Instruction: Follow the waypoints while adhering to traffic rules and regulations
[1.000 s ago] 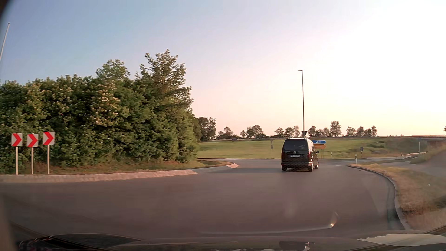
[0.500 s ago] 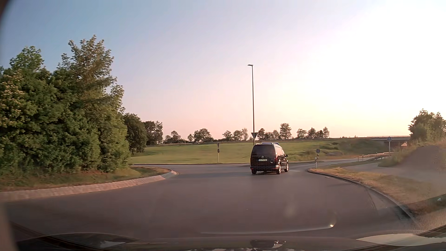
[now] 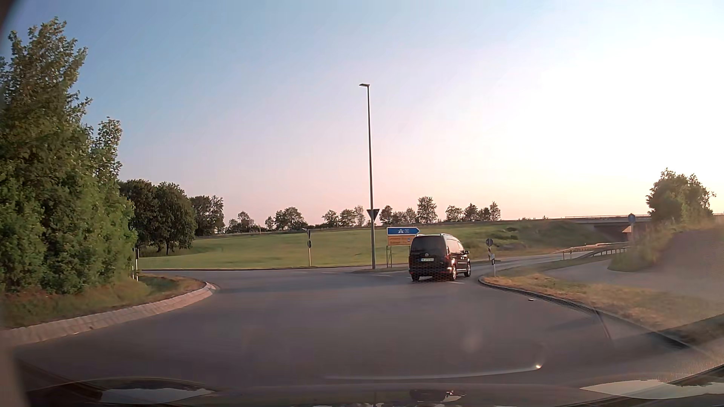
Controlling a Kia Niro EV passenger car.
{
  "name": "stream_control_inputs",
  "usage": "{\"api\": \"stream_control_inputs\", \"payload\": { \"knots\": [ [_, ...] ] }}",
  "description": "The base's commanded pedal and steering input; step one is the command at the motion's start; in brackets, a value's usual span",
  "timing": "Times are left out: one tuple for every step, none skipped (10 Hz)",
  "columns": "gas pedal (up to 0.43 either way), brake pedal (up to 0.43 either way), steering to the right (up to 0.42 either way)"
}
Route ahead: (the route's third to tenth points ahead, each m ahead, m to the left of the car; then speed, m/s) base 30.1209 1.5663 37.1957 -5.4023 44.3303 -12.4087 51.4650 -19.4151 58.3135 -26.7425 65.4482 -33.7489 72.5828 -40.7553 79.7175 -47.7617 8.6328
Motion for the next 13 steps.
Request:
{"api": "stream_control_inputs", "payload": {
  "knots": [
    [0.240, 0.018, 0.020],
    [0.228, 0.018, 0.010],
    [0.228, 0.018, 0.012],
    [0.220, 0.018, 0.012],
    [0.209, 0.018, 0.012],
    [0.209, 0.018, 0.013],
    [0.209, 0.018, 0.015],
    [0.209, 0.018, 0.015],
    [0.209, 0.018, 0.018],
    [0.209, 0.018, 0.032],
    [0.209, 0.018, 0.056],
    [0.209, 0.018, 0.077],
    [0.209, 0.018, 0.103]
  ]
}}
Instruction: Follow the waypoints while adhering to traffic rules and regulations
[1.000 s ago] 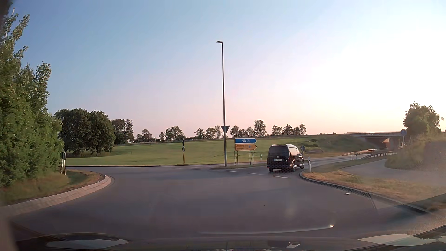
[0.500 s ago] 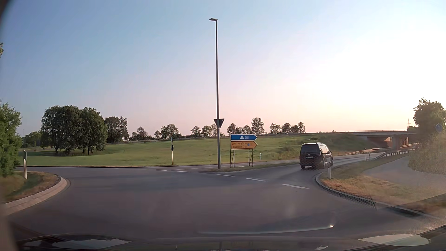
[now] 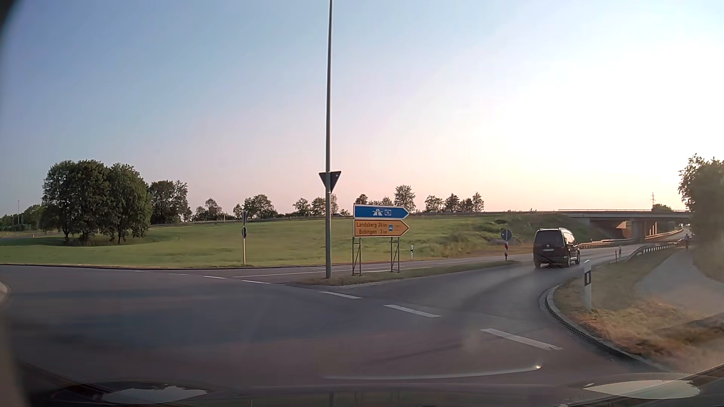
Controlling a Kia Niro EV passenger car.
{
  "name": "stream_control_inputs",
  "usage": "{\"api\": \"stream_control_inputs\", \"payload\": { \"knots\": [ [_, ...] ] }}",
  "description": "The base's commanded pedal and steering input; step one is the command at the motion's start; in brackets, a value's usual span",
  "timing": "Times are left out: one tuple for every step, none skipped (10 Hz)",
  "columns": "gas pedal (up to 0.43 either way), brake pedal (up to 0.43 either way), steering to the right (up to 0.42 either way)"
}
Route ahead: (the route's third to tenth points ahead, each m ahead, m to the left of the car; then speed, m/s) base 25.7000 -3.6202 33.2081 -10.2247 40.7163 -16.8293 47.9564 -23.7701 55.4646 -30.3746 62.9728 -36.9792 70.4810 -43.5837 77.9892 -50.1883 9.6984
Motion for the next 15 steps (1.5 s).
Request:
{"api": "stream_control_inputs", "payload": {
  "knots": [
    [0.209, 0.018, 0.122],
    [0.209, 0.018, 0.135],
    [0.209, 0.018, 0.142],
    [0.209, 0.018, 0.147],
    [0.209, 0.018, 0.150],
    [0.209, 0.018, 0.150],
    [0.209, 0.018, 0.150],
    [0.209, 0.018, 0.150],
    [0.209, 0.018, 0.150],
    [0.220, 0.018, 0.150],
    [0.220, 0.018, 0.150],
    [0.220, 0.018, 0.149],
    [0.228, 0.018, 0.145],
    [0.240, 0.018, 0.141],
    [0.248, 0.012, 0.131]
  ]
}}
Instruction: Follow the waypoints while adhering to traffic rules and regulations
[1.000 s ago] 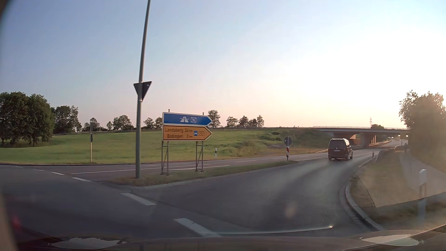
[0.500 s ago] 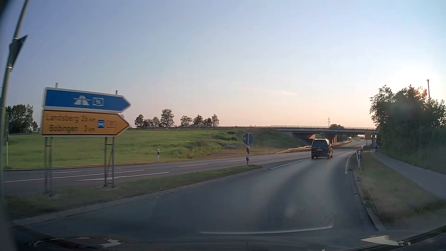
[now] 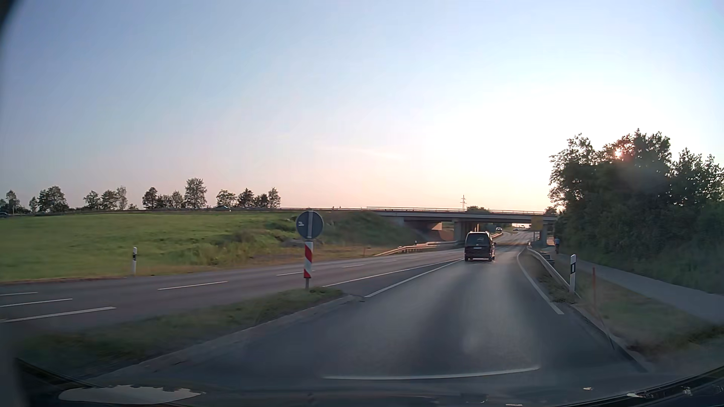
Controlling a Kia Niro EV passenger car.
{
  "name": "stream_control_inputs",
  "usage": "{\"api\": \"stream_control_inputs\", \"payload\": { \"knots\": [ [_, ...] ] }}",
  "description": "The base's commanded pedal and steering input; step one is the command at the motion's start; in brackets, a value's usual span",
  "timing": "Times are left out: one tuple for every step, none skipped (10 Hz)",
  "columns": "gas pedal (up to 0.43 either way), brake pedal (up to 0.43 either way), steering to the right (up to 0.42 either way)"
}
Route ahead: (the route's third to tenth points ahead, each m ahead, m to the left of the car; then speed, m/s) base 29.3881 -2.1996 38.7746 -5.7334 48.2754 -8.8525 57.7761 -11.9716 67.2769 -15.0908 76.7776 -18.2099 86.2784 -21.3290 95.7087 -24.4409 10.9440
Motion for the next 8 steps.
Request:
{"api": "stream_control_inputs", "payload": {
  "knots": [
    [0.311, 0.018, 0.119],
    [0.311, 0.012, 0.111],
    [0.311, 0.018, 0.102],
    [0.319, 0.018, 0.091],
    [0.331, 0.018, 0.085],
    [0.331, 0.018, 0.080],
    [0.331, 0.018, 0.077],
    [0.331, 0.018, 0.072]
  ]
}}
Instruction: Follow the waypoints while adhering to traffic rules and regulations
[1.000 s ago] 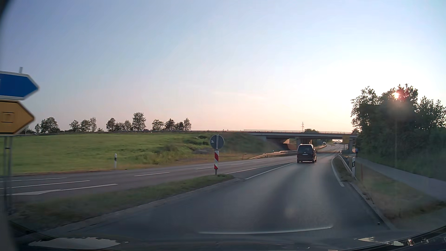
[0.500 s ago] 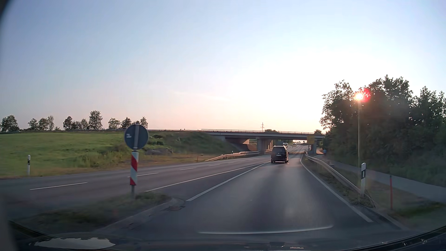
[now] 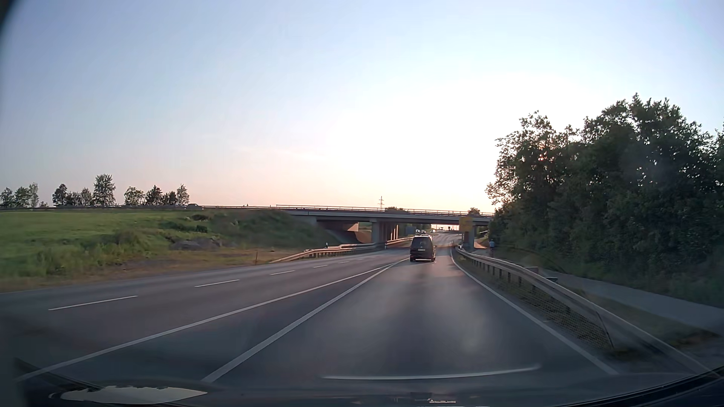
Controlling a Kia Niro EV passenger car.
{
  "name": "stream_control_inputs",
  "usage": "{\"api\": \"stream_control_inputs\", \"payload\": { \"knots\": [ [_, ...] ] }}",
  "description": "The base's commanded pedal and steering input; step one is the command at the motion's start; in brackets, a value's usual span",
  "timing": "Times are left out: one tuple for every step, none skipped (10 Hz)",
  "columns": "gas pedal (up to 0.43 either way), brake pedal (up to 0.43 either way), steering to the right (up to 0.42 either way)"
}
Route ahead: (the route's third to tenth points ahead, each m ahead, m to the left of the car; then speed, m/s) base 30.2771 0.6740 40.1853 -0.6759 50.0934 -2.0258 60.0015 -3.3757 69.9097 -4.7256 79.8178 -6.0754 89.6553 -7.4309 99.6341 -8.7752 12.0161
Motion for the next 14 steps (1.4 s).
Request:
{"api": "stream_control_inputs", "payload": {
  "knots": [
    [0.339, 0.018, 0.053],
    [0.370, 0.018, 0.034],
    [0.370, 0.018, 0.029],
    [0.370, 0.012, 0.029],
    [0.370, 0.018, 0.029],
    [0.370, 0.018, 0.029],
    [0.370, 0.018, 0.029],
    [0.370, 0.018, 0.028],
    [0.370, 0.018, 0.028],
    [0.378, 0.018, 0.028],
    [0.390, 0.018, 0.027],
    [0.390, 0.012, 0.025],
    [0.390, 0.018, 0.024],
    [0.390, 0.018, 0.024]
  ]
}}
